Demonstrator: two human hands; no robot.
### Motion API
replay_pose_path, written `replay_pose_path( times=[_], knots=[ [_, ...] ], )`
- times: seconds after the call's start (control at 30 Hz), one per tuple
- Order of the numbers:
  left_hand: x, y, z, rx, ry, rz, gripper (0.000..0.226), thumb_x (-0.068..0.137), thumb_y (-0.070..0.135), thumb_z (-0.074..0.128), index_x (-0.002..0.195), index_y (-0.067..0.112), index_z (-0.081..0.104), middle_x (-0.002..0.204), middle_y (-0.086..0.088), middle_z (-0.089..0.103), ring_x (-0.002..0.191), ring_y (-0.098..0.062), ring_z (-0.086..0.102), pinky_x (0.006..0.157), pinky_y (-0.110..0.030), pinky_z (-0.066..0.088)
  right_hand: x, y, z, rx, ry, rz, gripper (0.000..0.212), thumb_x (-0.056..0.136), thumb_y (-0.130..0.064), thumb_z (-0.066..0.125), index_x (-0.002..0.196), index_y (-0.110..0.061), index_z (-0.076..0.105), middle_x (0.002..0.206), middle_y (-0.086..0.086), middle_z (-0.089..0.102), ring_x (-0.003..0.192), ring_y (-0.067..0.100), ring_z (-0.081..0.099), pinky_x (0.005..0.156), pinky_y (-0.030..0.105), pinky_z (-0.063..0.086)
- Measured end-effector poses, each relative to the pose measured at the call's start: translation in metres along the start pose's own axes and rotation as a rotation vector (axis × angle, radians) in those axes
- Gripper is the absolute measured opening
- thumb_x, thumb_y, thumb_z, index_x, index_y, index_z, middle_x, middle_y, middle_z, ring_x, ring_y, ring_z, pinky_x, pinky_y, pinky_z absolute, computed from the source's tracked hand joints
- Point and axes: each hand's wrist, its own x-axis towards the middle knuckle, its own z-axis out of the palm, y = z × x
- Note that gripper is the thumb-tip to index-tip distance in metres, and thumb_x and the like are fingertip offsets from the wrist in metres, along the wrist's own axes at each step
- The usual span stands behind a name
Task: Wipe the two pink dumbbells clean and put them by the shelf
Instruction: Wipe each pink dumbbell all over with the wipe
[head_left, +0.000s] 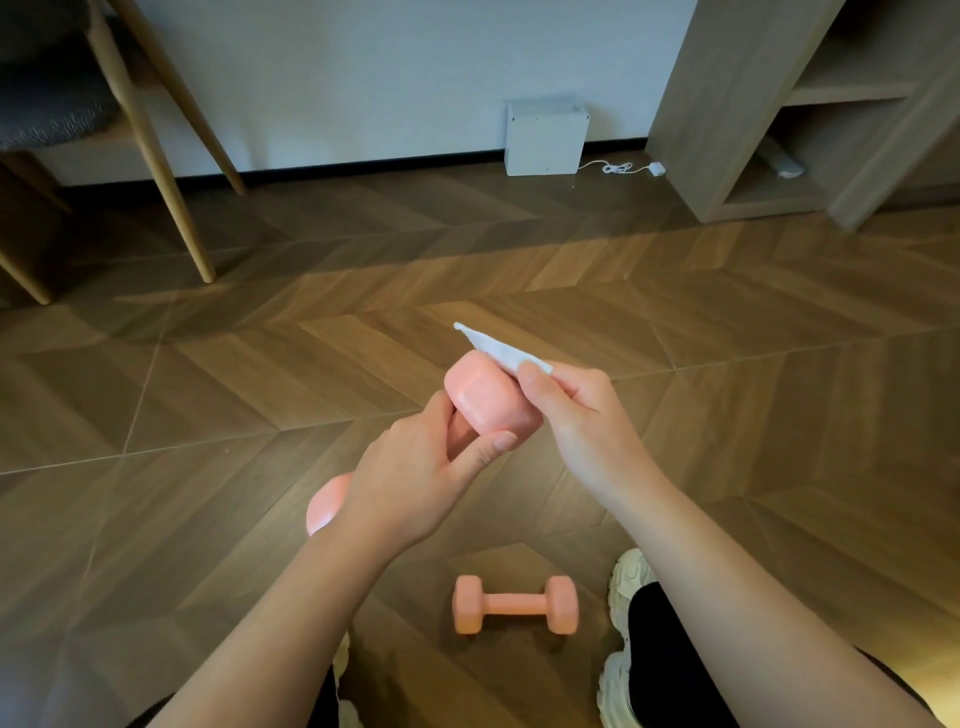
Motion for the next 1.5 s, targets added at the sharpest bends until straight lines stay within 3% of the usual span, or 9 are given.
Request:
replay_pose_path(
  times=[0.1,0.27,0.43,0.57,0.73,0.83,0.93,1.1,1.5],
  knots=[
    [0.000,-0.005,0.000,-0.067,0.032,-0.044,0.086,0.067,0.094,0.025,0.115,0.028,0.053,0.090,0.013,0.068,0.083,-0.014,0.063,0.076,-0.042,0.052,-0.009,0.003,0.000,0.006,-0.070,-0.066,0.030,0.099,-0.026,0.043,0.110,-0.033,0.070,0.108,-0.011,0.074,0.106,0.002,0.064,0.105,0.025,0.038],
    [-0.006,-0.003,-0.001,-0.047,0.024,-0.037,0.092,0.065,0.097,0.023,0.117,0.028,0.053,0.094,0.012,0.068,0.085,-0.013,0.063,0.076,-0.043,0.053,-0.003,0.008,0.003,-0.049,0.017,0.015,0.036,0.094,-0.035,0.044,0.080,-0.018,0.073,0.076,-0.006,0.063,0.075,0.006,0.053,0.075,0.030,0.042],
    [-0.009,-0.009,0.001,-0.166,0.029,-0.093,0.085,0.068,0.093,0.028,0.116,0.029,0.056,0.098,0.014,0.068,0.090,-0.009,0.063,0.081,-0.038,0.053,-0.016,0.004,0.006,-0.056,-0.093,-0.067,0.031,0.098,-0.028,0.041,0.103,-0.043,0.068,0.089,-0.023,0.070,0.097,-0.005,0.062,0.110,0.019,0.031],
    [-0.010,-0.008,-0.001,-0.201,0.073,-0.101,0.074,0.068,0.089,0.028,0.108,0.032,0.054,0.089,0.020,0.064,0.085,0.000,0.060,0.072,-0.027,0.048,-0.008,0.011,0.006,-0.084,0.007,0.018,0.043,0.093,-0.037,0.045,0.052,-0.027,0.050,0.056,-0.012,0.034,0.056,0.003,0.033,0.062,0.025,0.030],
    [-0.008,-0.010,-0.004,-0.214,0.126,-0.089,0.071,0.070,0.087,0.029,0.109,0.032,0.052,0.090,0.021,0.063,0.086,-0.003,0.061,0.070,-0.025,0.046,-0.017,0.007,0.006,-0.078,-0.040,-0.043,0.056,0.102,-0.021,0.043,0.058,-0.049,0.064,0.051,-0.014,0.033,0.052,0.000,0.038,0.100,0.020,0.039],
    [-0.008,-0.011,-0.007,-0.212,0.126,-0.076,0.071,0.070,0.087,0.032,0.109,0.033,0.053,0.088,0.018,0.065,0.084,-0.004,0.062,0.070,-0.029,0.048,-0.011,0.015,0.005,-0.098,0.022,-0.021,0.049,0.097,-0.030,0.043,0.058,-0.052,0.064,0.049,-0.014,0.045,0.052,0.002,0.045,0.066,0.018,0.041],
    [-0.008,-0.008,-0.004,-0.164,0.097,-0.039,0.073,0.070,0.088,0.033,0.111,0.031,0.054,0.087,0.014,0.066,0.082,-0.008,0.062,0.073,-0.038,0.052,-0.004,0.018,0.008,-0.064,0.021,-0.008,0.035,0.100,-0.030,0.042,0.105,-0.027,0.077,0.098,-0.002,0.076,0.095,0.017,0.068,0.085,0.035,0.051],
    [-0.008,-0.009,-0.003,-0.125,0.091,-0.054,0.080,0.069,0.090,0.031,0.112,0.027,0.055,0.088,0.013,0.066,0.081,-0.011,0.062,0.074,-0.041,0.052,-0.013,0.021,0.006,-0.020,0.057,-0.007,0.047,0.104,-0.014,0.045,0.065,-0.031,0.065,0.053,-0.021,0.051,0.056,-0.004,0.046,0.060,0.014,0.035],
    [-0.007,-0.007,0.000,0.258,-0.090,0.039,0.089,0.066,0.096,0.019,0.115,0.027,0.048,0.091,0.009,0.064,0.084,-0.020,0.061,0.063,-0.035,0.039,-0.004,0.029,0.005,-0.001,0.090,0.141,0.039,0.097,-0.034,0.052,0.074,-0.009,0.071,0.059,-0.012,0.057,0.061,0.002,0.047,0.062,0.025,0.035]
  ],
)
